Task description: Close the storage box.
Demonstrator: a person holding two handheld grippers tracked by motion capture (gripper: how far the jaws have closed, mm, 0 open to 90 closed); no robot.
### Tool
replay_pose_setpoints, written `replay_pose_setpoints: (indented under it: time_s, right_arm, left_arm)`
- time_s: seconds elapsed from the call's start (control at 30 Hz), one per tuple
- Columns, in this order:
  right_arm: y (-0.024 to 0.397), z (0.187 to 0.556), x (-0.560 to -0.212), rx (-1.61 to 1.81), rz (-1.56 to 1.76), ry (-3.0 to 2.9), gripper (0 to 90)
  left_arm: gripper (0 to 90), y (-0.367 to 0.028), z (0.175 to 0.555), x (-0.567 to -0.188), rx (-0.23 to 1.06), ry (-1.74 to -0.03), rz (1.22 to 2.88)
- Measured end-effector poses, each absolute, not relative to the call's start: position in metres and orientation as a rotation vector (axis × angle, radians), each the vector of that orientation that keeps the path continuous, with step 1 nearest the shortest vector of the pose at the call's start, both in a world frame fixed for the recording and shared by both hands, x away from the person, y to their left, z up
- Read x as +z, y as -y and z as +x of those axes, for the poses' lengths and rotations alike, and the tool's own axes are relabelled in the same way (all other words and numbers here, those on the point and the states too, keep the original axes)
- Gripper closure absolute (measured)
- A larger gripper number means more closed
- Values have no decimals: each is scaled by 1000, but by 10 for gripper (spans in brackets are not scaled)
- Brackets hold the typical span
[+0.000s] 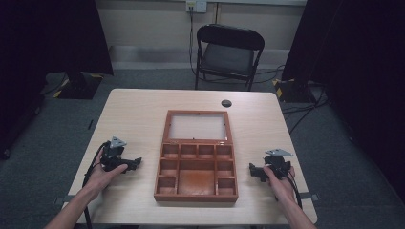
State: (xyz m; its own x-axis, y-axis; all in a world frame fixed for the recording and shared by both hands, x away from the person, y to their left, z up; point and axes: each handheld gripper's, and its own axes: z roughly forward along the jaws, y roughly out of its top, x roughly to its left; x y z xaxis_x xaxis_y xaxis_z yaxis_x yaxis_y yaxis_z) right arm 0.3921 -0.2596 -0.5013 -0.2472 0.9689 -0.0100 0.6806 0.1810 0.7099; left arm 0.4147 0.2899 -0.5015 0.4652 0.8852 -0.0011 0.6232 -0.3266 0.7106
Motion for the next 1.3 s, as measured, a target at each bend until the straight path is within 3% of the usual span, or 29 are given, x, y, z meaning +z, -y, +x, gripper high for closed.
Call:
replay_pose_setpoints:
  time_s: [0.03,0.13,0.4,0.43,0.47,0.53,0.57,0.67,0.73,0.83,1.3]
  right_arm:
    - [260,392,-501,823,1546,-1999,0]
    - [259,392,-501,822,1550,-1993,0]
    - [257,393,-500,810,1573,-1990,2]
    - [255,392,-499,808,1582,-1975,72]
    - [255,392,-499,808,1582,-1975,72]
    - [253,391,-496,820,1571,-1961,201]
    - [252,391,-494,831,1570,-1963,144]
    - [254,391,-491,858,1571,-1954,179]
    - [256,393,-489,838,1596,-1914,143]
    - [258,398,-486,837,1605,-1892,146]
    - [240,421,-455,1081,1473,-1979,185]
  left_arm:
    - [43,-290,414,-501,515,-1256,2050]
    - [170,-292,414,-498,515,-1272,2038]
    - [161,-289,415,-488,464,-1266,2064]
    - [194,-289,415,-487,441,-1268,2067]
    - [194,-288,415,-484,401,-1267,2073]
    - [216,-285,413,-479,388,-1261,2073]
    - [215,-283,413,-477,377,-1256,2058]
    - [210,-278,412,-470,382,-1230,2042]
    - [209,-275,411,-465,406,-1220,2015]
    - [209,-272,413,-459,327,-1202,2005]
    - [195,-253,435,-436,394,-1144,1948]
